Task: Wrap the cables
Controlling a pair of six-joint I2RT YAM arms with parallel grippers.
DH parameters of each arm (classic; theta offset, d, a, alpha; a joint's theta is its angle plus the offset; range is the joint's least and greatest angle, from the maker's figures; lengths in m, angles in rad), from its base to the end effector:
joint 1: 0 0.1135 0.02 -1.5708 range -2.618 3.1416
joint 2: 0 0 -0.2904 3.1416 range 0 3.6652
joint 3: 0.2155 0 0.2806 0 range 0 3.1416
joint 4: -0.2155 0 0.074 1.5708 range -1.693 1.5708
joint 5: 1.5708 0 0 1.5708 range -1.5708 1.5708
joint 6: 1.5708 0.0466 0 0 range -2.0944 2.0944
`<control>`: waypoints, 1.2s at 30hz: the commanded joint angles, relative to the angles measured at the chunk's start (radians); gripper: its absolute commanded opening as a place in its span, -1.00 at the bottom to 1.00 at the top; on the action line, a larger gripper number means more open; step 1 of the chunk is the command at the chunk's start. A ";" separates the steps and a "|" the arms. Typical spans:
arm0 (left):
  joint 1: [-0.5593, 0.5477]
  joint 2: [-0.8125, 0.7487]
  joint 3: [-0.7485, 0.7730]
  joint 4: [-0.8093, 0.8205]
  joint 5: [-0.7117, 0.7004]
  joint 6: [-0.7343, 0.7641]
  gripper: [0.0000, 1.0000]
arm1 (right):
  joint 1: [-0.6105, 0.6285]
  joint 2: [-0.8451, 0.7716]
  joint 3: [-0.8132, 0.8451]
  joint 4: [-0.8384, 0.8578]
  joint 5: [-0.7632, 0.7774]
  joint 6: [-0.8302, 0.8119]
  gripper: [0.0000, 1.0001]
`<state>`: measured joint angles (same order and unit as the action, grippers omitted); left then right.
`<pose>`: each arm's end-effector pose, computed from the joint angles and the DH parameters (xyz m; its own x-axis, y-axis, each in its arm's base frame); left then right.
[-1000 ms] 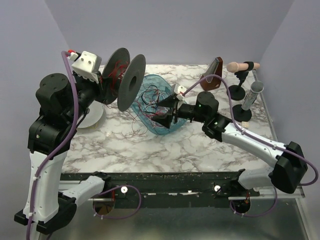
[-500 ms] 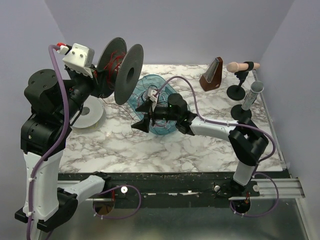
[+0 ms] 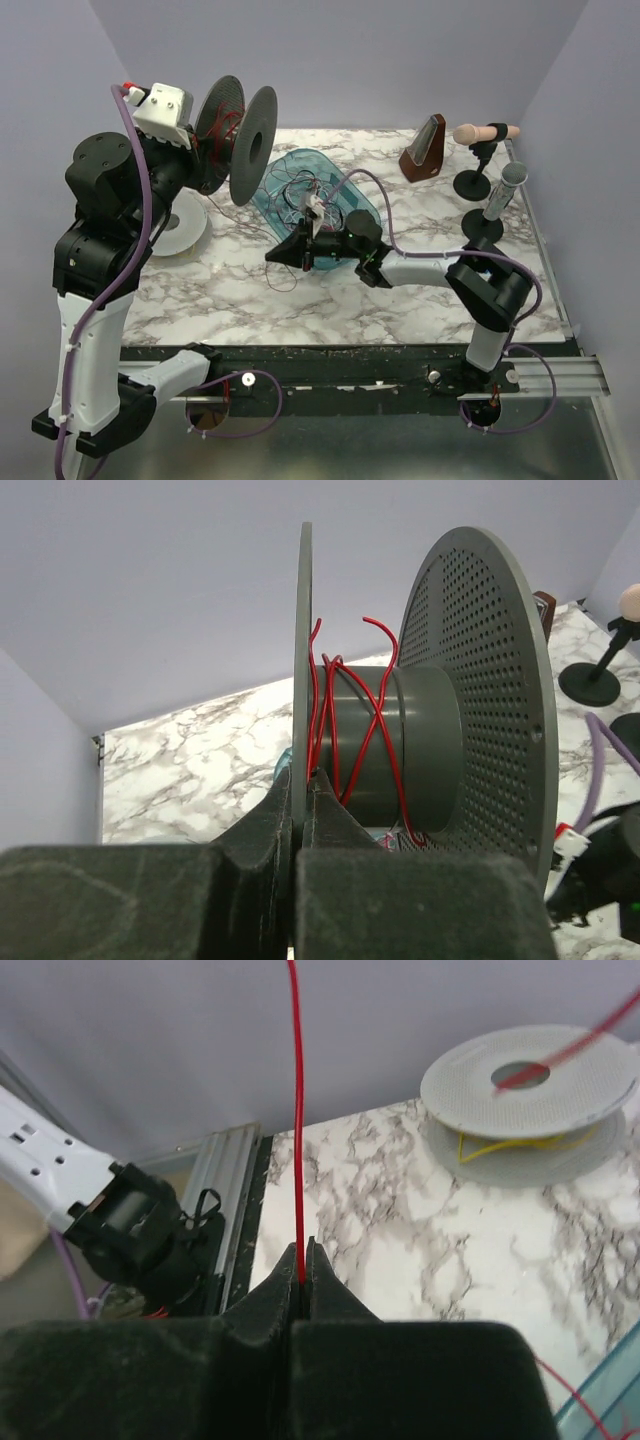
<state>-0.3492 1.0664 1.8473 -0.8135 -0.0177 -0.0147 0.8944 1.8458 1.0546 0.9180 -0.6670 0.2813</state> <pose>0.1437 -0.0515 0.5994 -0.0354 -0.0027 -0.9994 0.3250 0.9456 -0.0141 0.2554 0.3643 0.2542 -0.2007 0.0984 -0.9747 -0.9796 -0.0146 0.2002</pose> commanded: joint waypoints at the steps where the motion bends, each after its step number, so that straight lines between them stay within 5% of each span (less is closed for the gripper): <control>1: 0.001 -0.017 0.013 0.096 -0.044 0.010 -1.00 | -0.032 -0.109 -0.206 0.240 0.039 0.162 -0.99; 6: 0.003 -0.036 0.013 0.077 0.126 -0.011 -1.00 | -0.124 -0.155 -0.268 0.132 0.214 0.206 -0.99; 12: 0.004 -0.077 0.004 0.045 0.341 -0.004 -1.00 | -0.215 -0.129 -0.162 -0.033 0.221 0.217 -0.99; 18: 0.003 -0.126 -0.106 -0.197 0.581 0.243 -1.00 | -0.339 -0.220 -0.165 -0.126 0.239 0.223 -0.99; 26: 0.003 -0.209 -0.425 -0.288 0.443 0.617 -1.00 | -0.359 -0.358 -0.019 -0.608 0.005 -0.079 -0.92; 32: -0.007 -0.204 -0.563 -0.084 0.202 0.642 -1.00 | -0.298 -0.387 0.192 -0.959 -0.098 -0.221 -0.94; 36: -0.025 -0.152 -0.574 0.011 0.026 0.636 -1.00 | -0.262 -0.387 0.329 -1.018 -0.141 -0.159 -0.94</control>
<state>-0.3637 0.8879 1.2781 -0.9455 0.2836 0.5865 0.6144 1.4895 1.2415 0.0471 -0.7399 0.1360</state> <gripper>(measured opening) 0.029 0.038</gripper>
